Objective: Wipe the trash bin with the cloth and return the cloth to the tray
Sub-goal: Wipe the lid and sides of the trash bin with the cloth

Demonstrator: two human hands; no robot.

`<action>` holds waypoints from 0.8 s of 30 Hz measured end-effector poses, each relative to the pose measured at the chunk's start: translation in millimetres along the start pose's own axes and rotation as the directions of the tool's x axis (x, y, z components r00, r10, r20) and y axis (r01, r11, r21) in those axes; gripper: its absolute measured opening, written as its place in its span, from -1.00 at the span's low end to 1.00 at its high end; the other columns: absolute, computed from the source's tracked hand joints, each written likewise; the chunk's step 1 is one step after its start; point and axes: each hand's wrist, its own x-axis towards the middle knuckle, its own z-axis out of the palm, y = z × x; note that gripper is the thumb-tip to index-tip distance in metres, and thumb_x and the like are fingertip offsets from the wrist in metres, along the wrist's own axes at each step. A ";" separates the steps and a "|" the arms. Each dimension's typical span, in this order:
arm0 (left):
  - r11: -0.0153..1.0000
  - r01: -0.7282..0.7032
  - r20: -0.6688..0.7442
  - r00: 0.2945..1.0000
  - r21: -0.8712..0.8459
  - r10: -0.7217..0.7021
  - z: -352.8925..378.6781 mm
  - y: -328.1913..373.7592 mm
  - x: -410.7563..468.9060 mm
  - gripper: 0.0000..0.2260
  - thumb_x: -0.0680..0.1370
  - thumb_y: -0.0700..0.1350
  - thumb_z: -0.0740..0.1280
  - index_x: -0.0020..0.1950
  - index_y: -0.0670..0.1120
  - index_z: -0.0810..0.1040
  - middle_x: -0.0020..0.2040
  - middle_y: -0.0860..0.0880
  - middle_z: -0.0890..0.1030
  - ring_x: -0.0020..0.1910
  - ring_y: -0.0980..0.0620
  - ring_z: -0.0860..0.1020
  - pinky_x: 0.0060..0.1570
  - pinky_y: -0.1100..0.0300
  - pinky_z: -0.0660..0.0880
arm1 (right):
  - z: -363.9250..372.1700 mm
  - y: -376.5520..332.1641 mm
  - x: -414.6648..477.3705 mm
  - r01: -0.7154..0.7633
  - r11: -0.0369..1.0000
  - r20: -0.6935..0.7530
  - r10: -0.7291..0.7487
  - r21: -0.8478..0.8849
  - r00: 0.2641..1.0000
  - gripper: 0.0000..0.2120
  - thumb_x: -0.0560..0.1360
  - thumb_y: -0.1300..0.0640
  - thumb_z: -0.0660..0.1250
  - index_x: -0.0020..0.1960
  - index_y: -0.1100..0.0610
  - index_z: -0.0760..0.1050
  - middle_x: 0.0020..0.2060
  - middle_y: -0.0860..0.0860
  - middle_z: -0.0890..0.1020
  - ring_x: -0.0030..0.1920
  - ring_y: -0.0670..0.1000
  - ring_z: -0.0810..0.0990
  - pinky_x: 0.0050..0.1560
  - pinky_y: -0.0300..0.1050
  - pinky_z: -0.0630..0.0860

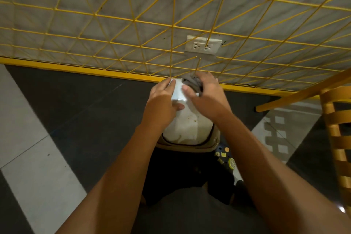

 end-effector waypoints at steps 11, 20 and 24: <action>1.000 0.008 0.000 1.000 -0.022 -0.008 -1.4 0.7 -1.5 -0.32 0.45 -0.08 0.41 0.48 -0.09 0.17 0.51 -0.01 0.17 0.47 0.00 0.08 0.34 0.27 0.01 | -12.3 23.8 -16.5 -0.130 0.989 -0.163 0.139 0.066 0.977 -0.64 0.57 0.15 0.19 0.36 0.14 0.38 0.30 0.11 0.50 0.34 0.07 0.41 0.25 -0.26 0.25; 0.999 0.032 0.022 0.999 -0.023 -0.031 -1.0 1.3 1.9 -0.32 0.44 -0.09 0.42 0.48 -0.10 0.18 0.51 -0.03 0.16 0.47 -0.02 0.08 0.37 0.26 0.02 | 17.0 24.1 -40.2 0.119 0.993 -0.129 -0.117 0.014 0.985 -0.61 0.55 0.32 0.18 0.37 0.19 0.37 0.39 0.14 0.38 0.46 0.12 0.23 0.48 0.07 0.13; 0.999 0.036 0.039 0.999 -0.037 -0.034 -2.7 1.1 2.3 -0.32 0.45 -0.09 0.42 0.48 -0.08 0.17 0.51 0.00 0.16 0.47 0.01 0.07 0.38 0.24 0.03 | 11.1 31.6 -47.2 0.034 0.988 -0.210 -0.001 0.151 0.978 -0.61 0.57 0.28 0.18 0.39 0.16 0.34 0.41 0.10 0.37 0.46 0.05 0.25 0.48 -0.01 0.16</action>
